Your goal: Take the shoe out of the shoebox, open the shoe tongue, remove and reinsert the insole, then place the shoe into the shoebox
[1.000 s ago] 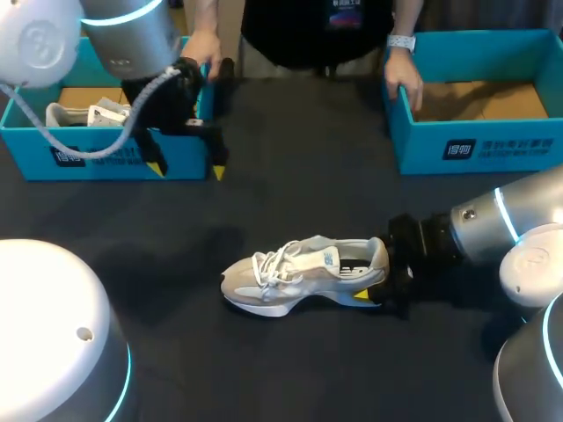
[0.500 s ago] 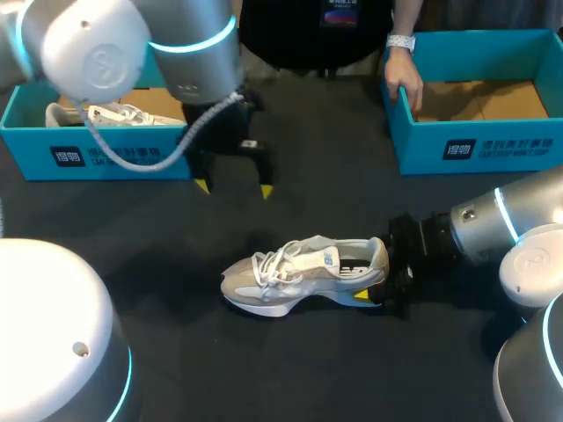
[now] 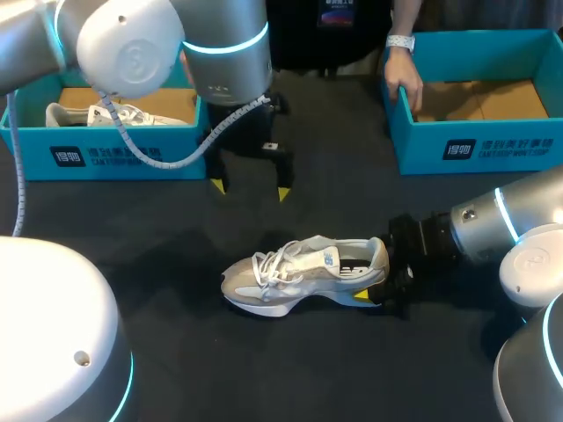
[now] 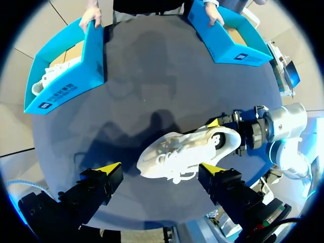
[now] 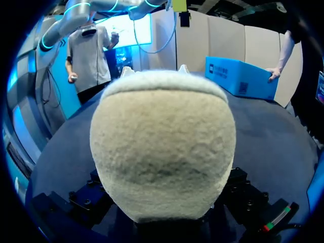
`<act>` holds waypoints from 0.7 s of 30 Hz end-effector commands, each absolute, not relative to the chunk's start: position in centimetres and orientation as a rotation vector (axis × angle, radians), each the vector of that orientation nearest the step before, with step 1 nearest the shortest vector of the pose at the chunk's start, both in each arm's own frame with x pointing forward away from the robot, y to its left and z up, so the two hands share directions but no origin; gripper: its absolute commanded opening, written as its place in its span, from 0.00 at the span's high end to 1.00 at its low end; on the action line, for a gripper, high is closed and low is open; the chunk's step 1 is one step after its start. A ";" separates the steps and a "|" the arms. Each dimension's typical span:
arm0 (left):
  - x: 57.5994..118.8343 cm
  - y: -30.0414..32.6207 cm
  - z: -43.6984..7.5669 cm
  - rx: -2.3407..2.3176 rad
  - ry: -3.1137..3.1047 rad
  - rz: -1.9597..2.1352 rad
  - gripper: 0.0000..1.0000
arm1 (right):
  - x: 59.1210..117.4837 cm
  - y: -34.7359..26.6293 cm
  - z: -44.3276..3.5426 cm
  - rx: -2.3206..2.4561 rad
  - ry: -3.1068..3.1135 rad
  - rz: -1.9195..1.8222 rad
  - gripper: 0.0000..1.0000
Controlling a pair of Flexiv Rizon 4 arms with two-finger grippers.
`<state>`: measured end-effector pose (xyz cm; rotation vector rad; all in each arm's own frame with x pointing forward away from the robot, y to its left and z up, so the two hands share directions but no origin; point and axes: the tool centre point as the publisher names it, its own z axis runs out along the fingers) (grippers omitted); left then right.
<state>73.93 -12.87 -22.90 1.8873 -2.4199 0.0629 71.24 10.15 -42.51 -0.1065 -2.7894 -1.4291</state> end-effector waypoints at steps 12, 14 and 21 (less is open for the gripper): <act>72.8 -16.2 -24.2 2.064 -2.286 -0.030 0.00 | 71.2 10.2 -42.6 -0.109 -2.793 -1.427 1.00; 72.5 -17.0 -24.6 2.078 -2.275 -0.046 0.00 | 71.2 10.2 -42.6 -0.109 -2.793 -1.427 1.00; 71.4 -19.3 -25.5 2.082 -2.291 -0.065 0.00 | 71.2 10.2 -42.6 -0.109 -2.793 -1.427 1.00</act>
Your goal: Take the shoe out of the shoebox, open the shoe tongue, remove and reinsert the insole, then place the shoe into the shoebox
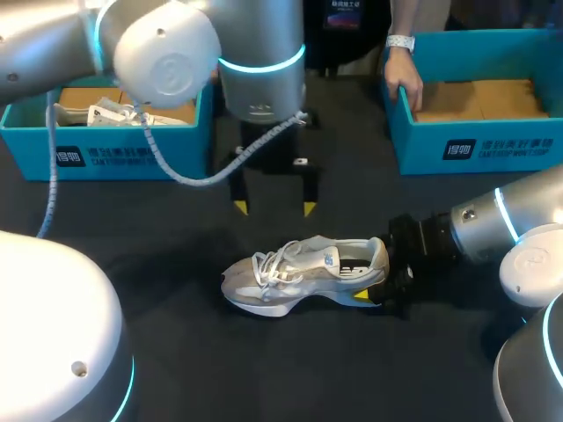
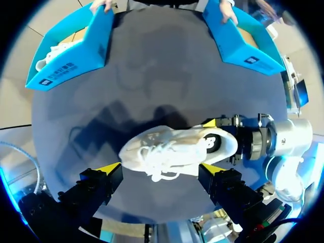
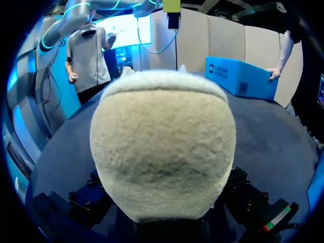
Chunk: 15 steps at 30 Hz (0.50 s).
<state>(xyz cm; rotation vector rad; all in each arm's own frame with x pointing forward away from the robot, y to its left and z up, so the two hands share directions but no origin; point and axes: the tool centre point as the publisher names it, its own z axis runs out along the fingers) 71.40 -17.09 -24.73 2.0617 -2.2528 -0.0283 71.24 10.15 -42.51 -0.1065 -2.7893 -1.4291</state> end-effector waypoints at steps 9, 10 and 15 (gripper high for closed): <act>70.7 -21.9 -27.5 2.170 -2.270 -0.035 0.00 | 71.2 10.2 -42.6 -0.109 -2.793 -1.427 1.00; 70.8 -22.2 -27.8 2.196 -2.280 -0.039 0.00 | 71.2 10.2 -42.6 -0.109 -2.793 -1.427 1.00; 70.7 -23.3 -29.3 2.189 -2.332 -0.074 0.00 | 71.2 10.2 -42.6 -0.109 -2.793 -1.427 1.00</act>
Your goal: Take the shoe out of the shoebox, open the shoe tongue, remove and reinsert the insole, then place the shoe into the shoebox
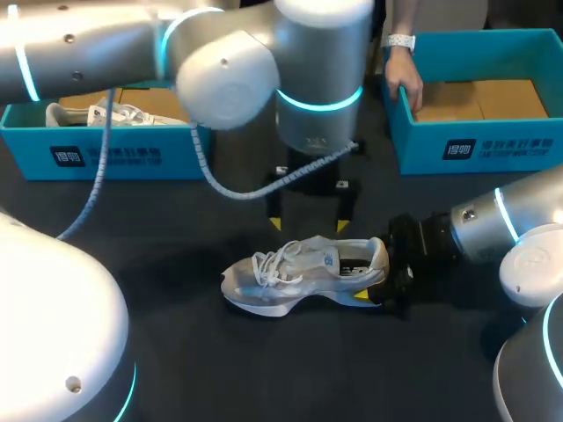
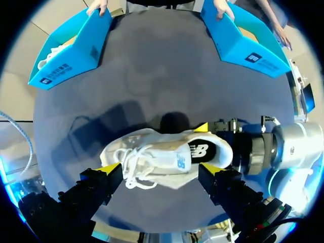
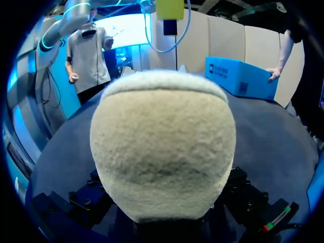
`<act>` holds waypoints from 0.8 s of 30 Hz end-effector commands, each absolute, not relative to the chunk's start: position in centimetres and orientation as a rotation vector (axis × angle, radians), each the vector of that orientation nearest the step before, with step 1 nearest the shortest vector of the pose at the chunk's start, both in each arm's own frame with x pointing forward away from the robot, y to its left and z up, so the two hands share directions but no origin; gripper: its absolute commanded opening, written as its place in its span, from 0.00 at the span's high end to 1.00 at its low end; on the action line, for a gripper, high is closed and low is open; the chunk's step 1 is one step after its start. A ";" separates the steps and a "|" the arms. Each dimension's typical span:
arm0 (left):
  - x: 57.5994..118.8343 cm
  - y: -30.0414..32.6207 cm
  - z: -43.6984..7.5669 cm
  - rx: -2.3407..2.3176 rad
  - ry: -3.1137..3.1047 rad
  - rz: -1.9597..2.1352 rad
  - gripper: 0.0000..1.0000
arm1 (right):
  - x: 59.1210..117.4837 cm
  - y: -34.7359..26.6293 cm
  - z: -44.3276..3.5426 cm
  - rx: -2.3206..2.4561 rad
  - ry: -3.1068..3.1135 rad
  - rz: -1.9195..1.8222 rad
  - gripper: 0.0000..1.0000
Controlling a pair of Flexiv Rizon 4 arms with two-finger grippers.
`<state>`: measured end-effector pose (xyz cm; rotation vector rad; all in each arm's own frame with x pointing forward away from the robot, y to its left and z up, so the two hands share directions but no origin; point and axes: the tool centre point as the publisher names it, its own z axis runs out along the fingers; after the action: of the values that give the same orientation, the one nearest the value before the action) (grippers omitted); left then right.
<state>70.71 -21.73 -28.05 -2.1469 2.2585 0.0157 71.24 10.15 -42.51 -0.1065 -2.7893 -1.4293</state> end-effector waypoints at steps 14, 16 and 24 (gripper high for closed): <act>70.0 -24.4 -32.9 -2.083 2.231 0.136 0.00 | 71.2 10.2 -42.6 -0.109 -2.793 -1.427 1.00; 70.0 -24.5 -33.4 -2.078 2.224 0.141 0.00 | 71.2 10.2 -42.6 -0.109 -2.793 -1.427 1.00; 69.6 -24.4 -35.1 -2.068 2.187 0.171 0.00 | 71.2 10.2 -42.6 -0.109 -2.793 -1.427 1.00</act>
<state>69.73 -23.88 -34.37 -2.0711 2.1935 0.1631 71.24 10.15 -42.51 -0.1065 -2.7893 -1.4292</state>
